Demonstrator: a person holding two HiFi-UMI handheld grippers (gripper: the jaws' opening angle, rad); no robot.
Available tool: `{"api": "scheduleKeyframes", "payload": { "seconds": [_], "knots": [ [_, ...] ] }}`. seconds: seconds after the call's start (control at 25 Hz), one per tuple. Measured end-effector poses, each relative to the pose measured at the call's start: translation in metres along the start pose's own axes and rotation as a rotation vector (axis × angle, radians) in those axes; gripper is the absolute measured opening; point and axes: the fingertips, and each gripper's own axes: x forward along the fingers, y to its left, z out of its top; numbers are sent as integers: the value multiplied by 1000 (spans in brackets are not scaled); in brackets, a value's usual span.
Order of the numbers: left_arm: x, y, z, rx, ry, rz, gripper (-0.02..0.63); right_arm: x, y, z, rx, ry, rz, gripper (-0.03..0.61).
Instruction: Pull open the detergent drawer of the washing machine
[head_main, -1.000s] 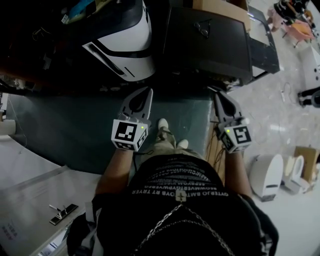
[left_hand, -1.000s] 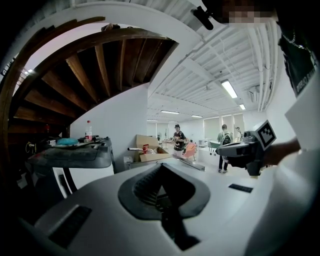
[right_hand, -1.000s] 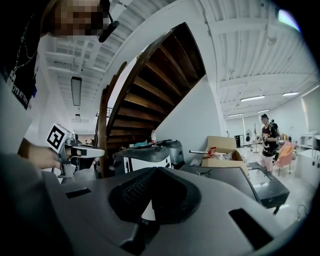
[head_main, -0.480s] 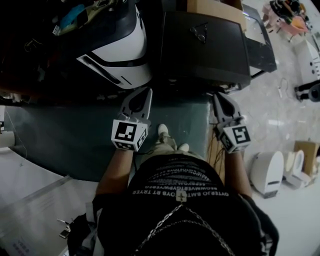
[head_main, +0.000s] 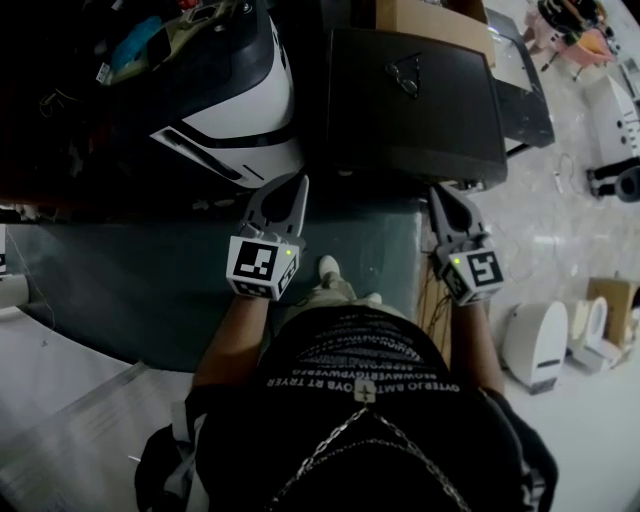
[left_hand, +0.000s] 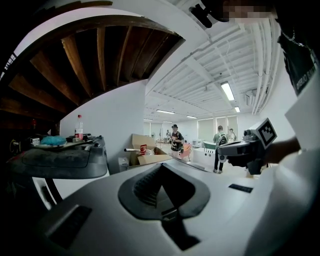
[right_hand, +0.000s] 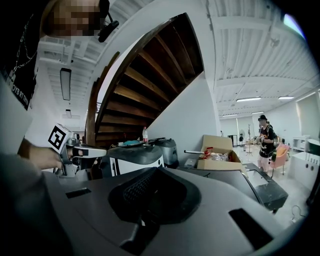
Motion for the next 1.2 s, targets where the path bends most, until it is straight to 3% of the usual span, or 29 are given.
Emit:
{"api": "scheduleKeyframes", "payload": {
  "seconds": [0.56, 0.84, 1.2],
  "knots": [
    [46, 64, -2, 23, 11, -83, 3, 69, 0, 12, -32, 15, -54, 3],
    [60, 71, -21, 2, 54, -95, 3, 76, -12, -5, -5, 46, -84, 3],
    [84, 66, -48, -2, 106, -91, 3, 95, -33, -40, 31, 89, -59, 3]
  ]
}}
